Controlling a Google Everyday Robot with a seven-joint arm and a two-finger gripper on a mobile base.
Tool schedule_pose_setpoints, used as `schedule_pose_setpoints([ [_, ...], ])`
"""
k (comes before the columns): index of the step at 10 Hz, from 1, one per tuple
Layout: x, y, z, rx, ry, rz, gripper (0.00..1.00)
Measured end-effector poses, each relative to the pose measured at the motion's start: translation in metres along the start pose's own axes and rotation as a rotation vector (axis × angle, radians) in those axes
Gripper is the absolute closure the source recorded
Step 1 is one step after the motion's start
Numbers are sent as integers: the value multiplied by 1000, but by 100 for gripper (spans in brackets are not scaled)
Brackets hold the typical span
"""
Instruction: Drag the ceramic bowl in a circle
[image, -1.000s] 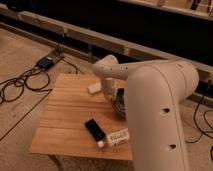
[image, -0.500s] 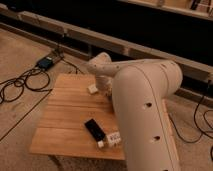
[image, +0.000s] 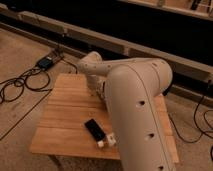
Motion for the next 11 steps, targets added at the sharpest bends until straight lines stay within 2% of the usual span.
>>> schedule_pose_setpoints([
  [3, 15, 48, -6, -62, 15, -77, 100],
  [6, 37, 79, -9, -112, 43, -120, 100],
  [8, 55, 85, -12, -135, 63, -114, 100],
  [11, 80, 76, -13, -136, 102, -83, 100],
])
